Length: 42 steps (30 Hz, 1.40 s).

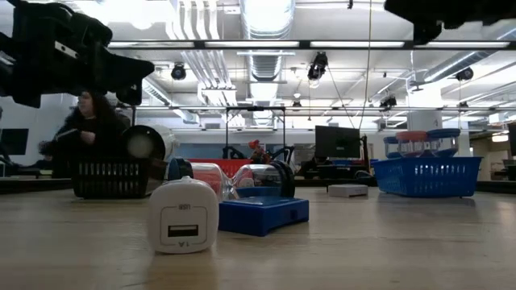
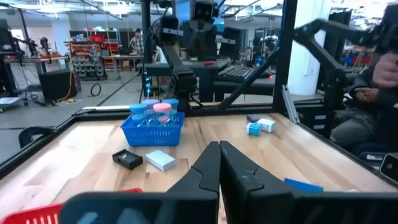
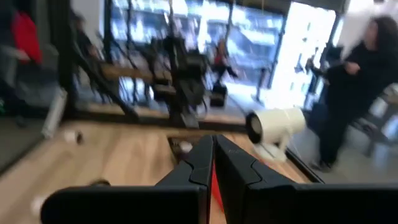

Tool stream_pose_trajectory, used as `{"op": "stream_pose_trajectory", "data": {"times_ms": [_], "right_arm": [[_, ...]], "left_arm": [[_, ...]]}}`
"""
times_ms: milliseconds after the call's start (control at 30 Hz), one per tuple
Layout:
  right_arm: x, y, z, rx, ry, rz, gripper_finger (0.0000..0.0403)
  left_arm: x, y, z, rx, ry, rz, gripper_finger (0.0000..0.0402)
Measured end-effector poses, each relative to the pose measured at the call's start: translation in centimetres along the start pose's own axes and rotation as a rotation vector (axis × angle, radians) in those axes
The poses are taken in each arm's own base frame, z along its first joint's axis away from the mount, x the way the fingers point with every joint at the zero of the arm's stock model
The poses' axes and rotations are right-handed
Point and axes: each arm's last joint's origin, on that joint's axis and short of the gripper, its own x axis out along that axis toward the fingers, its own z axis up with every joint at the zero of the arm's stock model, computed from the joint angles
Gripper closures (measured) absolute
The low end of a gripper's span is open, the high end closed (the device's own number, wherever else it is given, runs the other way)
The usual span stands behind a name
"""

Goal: Pick & Place Office items
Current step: Put the white digital clock into the red bin

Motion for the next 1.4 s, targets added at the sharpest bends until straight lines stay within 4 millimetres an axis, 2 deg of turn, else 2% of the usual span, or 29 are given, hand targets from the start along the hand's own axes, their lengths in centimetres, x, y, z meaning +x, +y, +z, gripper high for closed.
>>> {"op": "stream_pose_trajectory", "data": {"times_ms": [267, 467, 700, 867, 967, 1200, 1400], "right_arm": [[3.0, 0.6, 4.6, -0.064, 0.335, -0.067, 0.0377], [6.2, 0.7, 6.8, -0.098, 0.618, -0.051, 0.0313], [10.9, 0.2, 7.4, -0.201, 0.858, -0.008, 0.0228], [14.1, -0.4, 6.4, -0.307, 0.928, -0.008, 0.0193], [15.5, -0.6, 5.1, -0.362, 0.986, 0.057, 0.0183], [17.9, -0.4, 0.7, -0.438, 1.13, 0.272, 0.016], [19.3, -1.0, -2.9, -0.473, 1.262, 0.322, 0.0132]], "left_arm": [[0.0, 0.0, -0.2, 0.014, 0.014, 0.002, 0.0389], [0.0, 0.0, -0.1, 0.017, 0.014, 0.002, 0.0388], [0.0, 0.0, 0.0, 0.019, 0.011, 0.002, 0.0388], [0.0, 0.0, 0.0, 0.018, 0.012, 0.002, 0.0388], [0.0, 0.0, -0.2, 0.013, 0.027, 0.002, 0.0388], [0.1, 0.0, -0.2, 0.034, 0.031, 0.001, 0.0388], [0.1, 0.0, -0.2, 0.034, 0.032, 0.001, 0.0388]]}}
